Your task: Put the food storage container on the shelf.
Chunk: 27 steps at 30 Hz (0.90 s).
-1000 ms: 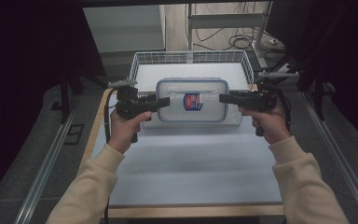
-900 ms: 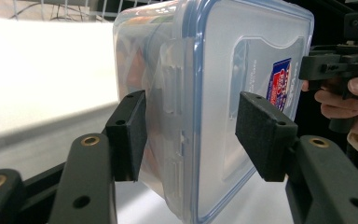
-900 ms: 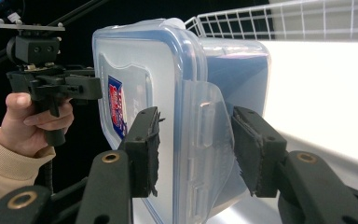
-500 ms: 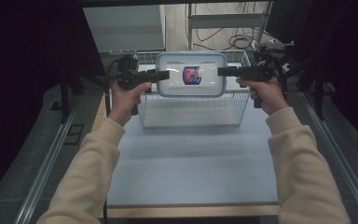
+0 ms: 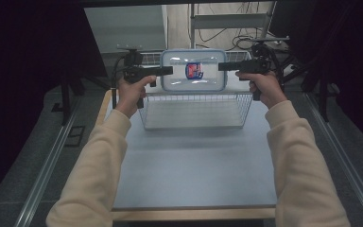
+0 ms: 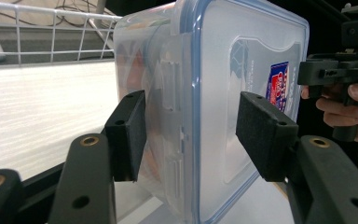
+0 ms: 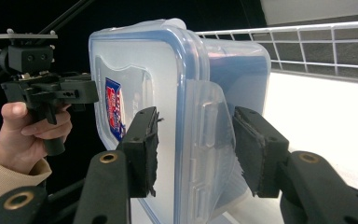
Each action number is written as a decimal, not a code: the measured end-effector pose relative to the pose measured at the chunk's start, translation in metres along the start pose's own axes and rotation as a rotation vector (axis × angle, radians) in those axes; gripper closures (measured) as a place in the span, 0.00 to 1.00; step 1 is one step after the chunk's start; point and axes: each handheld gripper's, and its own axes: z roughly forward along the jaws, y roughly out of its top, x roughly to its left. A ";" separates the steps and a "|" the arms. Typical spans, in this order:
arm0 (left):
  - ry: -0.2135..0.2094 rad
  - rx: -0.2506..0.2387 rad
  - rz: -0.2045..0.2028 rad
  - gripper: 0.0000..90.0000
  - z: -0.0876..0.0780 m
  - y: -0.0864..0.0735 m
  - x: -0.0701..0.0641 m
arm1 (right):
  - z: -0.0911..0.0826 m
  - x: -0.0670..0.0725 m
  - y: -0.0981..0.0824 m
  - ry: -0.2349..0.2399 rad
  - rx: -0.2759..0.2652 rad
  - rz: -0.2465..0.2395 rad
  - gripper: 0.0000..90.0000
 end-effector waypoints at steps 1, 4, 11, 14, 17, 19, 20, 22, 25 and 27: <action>-0.003 -0.001 -0.008 0.49 0.001 0.000 0.001 | 0.000 0.000 0.001 -0.004 0.000 0.001 0.57; -0.019 0.009 -0.056 0.49 0.004 0.005 0.007 | 0.003 -0.001 0.003 -0.019 0.000 0.022 0.56; -0.021 0.027 -0.091 0.47 0.012 0.011 0.013 | 0.008 -0.008 0.006 -0.038 -0.004 0.062 0.53; -0.033 0.016 -0.135 0.46 0.017 0.012 0.020 | 0.012 -0.014 0.008 -0.044 -0.003 0.106 0.53; -0.043 0.004 -0.166 0.45 0.021 0.012 0.025 | 0.015 -0.018 0.010 -0.044 -0.004 0.138 0.52; -0.048 0.004 -0.177 0.44 0.024 0.013 0.028 | 0.016 -0.019 0.010 -0.050 -0.002 0.150 0.51; -0.048 0.004 -0.177 0.43 0.024 0.013 0.028 | 0.016 -0.019 0.010 -0.050 -0.002 0.150 0.51; -0.052 -0.001 -0.191 0.42 0.027 0.013 0.030 | 0.017 -0.019 0.010 -0.069 -0.002 0.148 0.49; -0.034 0.004 -0.200 0.41 0.033 0.011 0.034 | 0.022 -0.014 0.011 -0.173 0.022 0.127 0.37; -0.043 0.000 -0.220 0.38 0.035 0.010 0.035 | 0.025 -0.014 0.010 -0.182 0.022 0.133 0.37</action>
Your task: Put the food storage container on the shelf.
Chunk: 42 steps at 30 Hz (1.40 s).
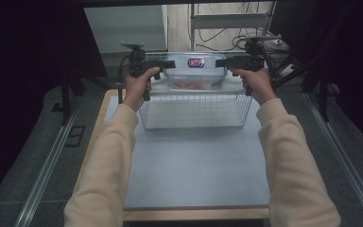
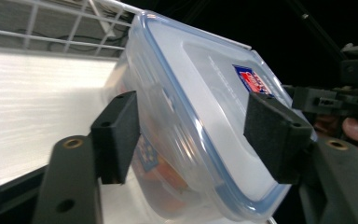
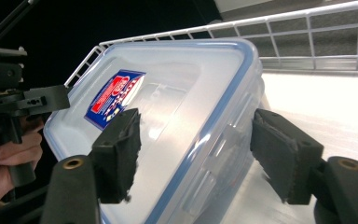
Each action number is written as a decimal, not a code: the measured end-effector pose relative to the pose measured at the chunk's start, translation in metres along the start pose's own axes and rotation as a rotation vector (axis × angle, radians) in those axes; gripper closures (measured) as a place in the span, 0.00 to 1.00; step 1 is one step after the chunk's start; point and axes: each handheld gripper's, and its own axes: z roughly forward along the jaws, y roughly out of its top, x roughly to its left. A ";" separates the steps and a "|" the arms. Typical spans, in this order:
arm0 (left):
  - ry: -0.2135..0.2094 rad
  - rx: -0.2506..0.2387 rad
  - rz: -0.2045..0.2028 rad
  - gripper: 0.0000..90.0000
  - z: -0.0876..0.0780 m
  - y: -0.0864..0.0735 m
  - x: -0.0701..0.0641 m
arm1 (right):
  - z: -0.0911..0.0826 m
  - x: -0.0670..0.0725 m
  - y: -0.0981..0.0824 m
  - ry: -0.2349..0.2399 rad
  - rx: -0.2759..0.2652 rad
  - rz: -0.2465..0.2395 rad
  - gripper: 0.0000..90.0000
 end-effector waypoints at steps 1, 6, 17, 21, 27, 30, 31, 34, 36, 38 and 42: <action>0.000 0.000 0.000 0.37 0.000 0.000 0.000 | 0.000 0.000 0.000 0.000 0.000 0.000 0.37; 0.009 -0.008 0.006 0.32 0.002 -0.002 -0.004 | -0.005 0.001 0.000 -0.011 -0.045 -0.004 0.36; 0.082 -0.059 0.189 0.27 -0.024 -0.007 -0.031 | -0.037 0.009 -0.013 0.004 -0.126 -0.125 0.31; 0.078 -0.066 0.250 0.27 -0.040 -0.021 -0.043 | -0.048 0.013 -0.024 0.025 -0.131 -0.169 0.29; 0.051 -0.070 0.295 0.28 -0.059 -0.055 -0.056 | -0.063 0.019 -0.052 0.070 -0.136 -0.214 0.27; 0.036 -0.058 0.306 0.28 -0.066 -0.077 -0.059 | -0.066 0.023 -0.078 0.086 -0.132 -0.248 0.27; 0.038 -0.051 0.314 0.28 -0.068 -0.085 -0.060 | -0.066 0.023 -0.078 0.086 -0.132 -0.248 0.27; 0.028 -0.033 0.331 0.28 -0.074 -0.113 -0.059 | -0.068 0.024 -0.101 0.101 -0.118 -0.269 0.27; 0.004 -0.022 0.319 0.28 -0.080 -0.143 -0.054 | -0.069 0.023 -0.125 0.107 -0.105 -0.302 0.26; -0.001 -0.016 0.329 0.28 -0.083 -0.163 -0.051 | -0.071 0.022 -0.142 0.108 -0.095 -0.319 0.25; 0.003 0.022 0.376 0.27 -0.087 -0.197 -0.047 | -0.072 0.018 -0.175 0.118 -0.075 -0.336 0.23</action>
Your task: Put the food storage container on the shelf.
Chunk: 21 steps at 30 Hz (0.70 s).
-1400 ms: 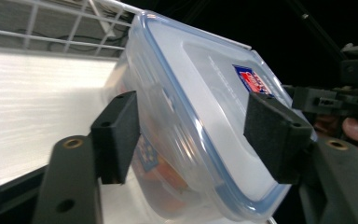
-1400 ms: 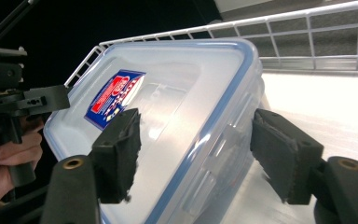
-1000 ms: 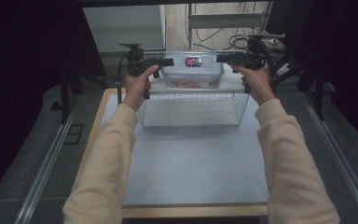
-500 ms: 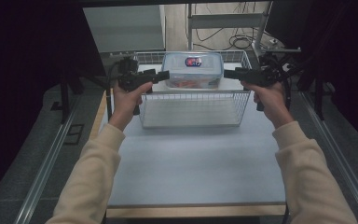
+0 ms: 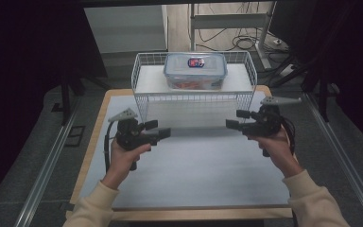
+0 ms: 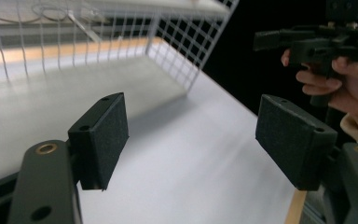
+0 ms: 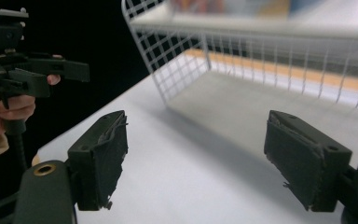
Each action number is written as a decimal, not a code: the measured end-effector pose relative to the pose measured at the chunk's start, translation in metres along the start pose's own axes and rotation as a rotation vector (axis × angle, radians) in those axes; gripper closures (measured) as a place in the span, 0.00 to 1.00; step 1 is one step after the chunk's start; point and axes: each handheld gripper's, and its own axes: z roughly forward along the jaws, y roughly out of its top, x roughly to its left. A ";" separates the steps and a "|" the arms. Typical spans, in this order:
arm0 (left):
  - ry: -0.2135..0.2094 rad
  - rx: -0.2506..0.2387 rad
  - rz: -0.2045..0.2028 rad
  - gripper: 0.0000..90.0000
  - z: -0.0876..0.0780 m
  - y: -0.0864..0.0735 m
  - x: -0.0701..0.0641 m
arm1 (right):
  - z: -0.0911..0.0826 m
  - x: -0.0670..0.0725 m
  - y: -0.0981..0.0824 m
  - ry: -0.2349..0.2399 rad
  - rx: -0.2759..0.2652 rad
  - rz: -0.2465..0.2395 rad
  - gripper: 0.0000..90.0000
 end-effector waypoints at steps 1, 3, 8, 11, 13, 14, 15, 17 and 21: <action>0.000 0.000 0.000 0.27 0.000 0.000 0.000 | 0.000 0.000 0.000 0.000 0.000 0.000 0.23; 0.009 0.014 0.027 0.27 0.000 -0.013 -0.004 | -0.001 0.003 -0.016 0.009 0.014 -0.003 0.23; 0.000 0.061 0.007 0.27 0.005 -0.046 -0.006 | 0.001 0.016 -0.059 0.017 0.082 -0.045 0.20; 0.003 0.083 -0.003 0.26 0.007 -0.053 -0.006 | 0.004 0.017 -0.067 0.033 0.088 -0.034 0.20; 0.003 0.087 -0.020 0.26 0.008 -0.055 -0.005 | 0.007 0.018 -0.071 0.037 0.106 -0.039 0.19; 0.014 0.084 -0.030 0.26 0.008 -0.054 -0.004 | 0.006 0.019 -0.068 0.036 0.099 -0.045 0.19; 0.014 0.084 -0.030 0.26 0.008 -0.054 -0.004 | 0.006 0.019 -0.068 0.036 0.099 -0.045 0.19; 0.021 0.094 -0.019 0.24 0.008 -0.054 -0.006 | 0.004 0.020 -0.065 0.043 0.078 -0.051 0.18; 0.021 0.097 -0.016 0.23 0.007 -0.057 -0.006 | 0.001 0.023 -0.065 0.045 0.059 -0.085 0.14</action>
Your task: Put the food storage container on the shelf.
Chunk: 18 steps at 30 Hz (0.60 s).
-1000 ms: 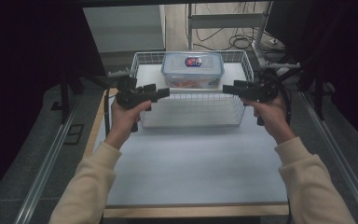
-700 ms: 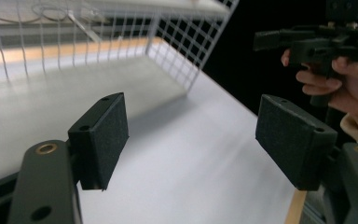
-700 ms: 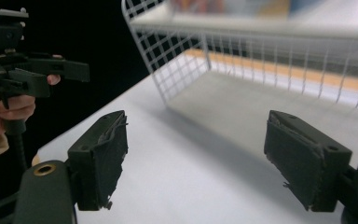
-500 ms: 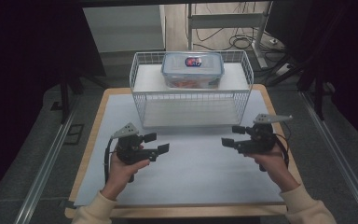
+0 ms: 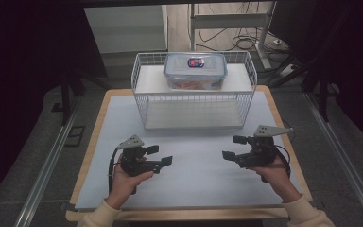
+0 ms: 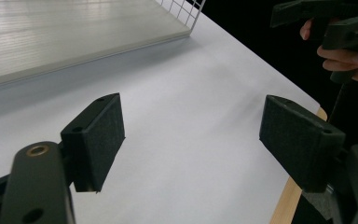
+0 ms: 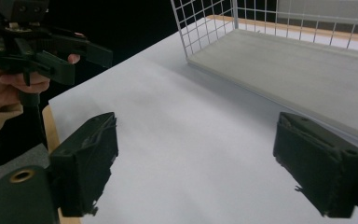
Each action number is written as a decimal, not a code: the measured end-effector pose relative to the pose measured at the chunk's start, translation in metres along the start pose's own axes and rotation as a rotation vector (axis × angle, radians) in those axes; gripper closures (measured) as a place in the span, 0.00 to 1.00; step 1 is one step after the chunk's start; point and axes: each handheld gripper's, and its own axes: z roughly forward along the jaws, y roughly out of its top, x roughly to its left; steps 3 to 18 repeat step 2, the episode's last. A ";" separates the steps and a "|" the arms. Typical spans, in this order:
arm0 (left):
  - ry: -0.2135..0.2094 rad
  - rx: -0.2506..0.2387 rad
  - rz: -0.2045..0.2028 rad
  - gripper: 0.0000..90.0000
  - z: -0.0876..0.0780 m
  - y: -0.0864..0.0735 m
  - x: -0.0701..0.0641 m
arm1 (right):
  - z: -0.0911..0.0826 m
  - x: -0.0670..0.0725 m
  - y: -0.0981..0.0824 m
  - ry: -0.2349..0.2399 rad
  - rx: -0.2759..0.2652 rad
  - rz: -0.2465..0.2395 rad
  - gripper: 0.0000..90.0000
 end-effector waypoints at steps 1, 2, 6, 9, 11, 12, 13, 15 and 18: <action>-0.002 -0.001 -0.005 0.23 0.001 -0.001 0.001 | 0.000 0.001 -0.002 -0.004 -0.004 -0.010 0.13; 0.000 -0.001 -0.007 0.22 0.001 -0.001 0.002 | -0.001 0.001 -0.003 -0.007 -0.007 -0.019 0.13; 0.000 -0.001 -0.007 0.22 0.001 -0.001 0.002 | -0.001 0.001 -0.003 -0.007 -0.007 -0.019 0.13; 0.000 -0.001 -0.007 0.22 0.001 -0.001 0.002 | -0.001 0.001 -0.003 -0.007 -0.007 -0.019 0.13; 0.000 -0.001 -0.007 0.22 0.001 -0.001 0.002 | -0.001 0.001 -0.003 -0.007 -0.007 -0.019 0.13; 0.000 -0.001 -0.007 0.22 0.001 -0.001 0.002 | -0.001 0.001 -0.003 -0.007 -0.007 -0.019 0.13; 0.000 -0.001 -0.007 0.22 0.001 -0.001 0.002 | -0.001 0.001 -0.003 -0.007 -0.007 -0.019 0.13; 0.000 -0.001 -0.007 0.22 0.001 -0.001 0.002 | -0.001 0.001 -0.003 -0.007 -0.007 -0.019 0.13; 0.000 -0.001 -0.007 0.22 0.001 -0.001 0.002 | -0.001 0.001 -0.003 -0.007 -0.007 -0.019 0.13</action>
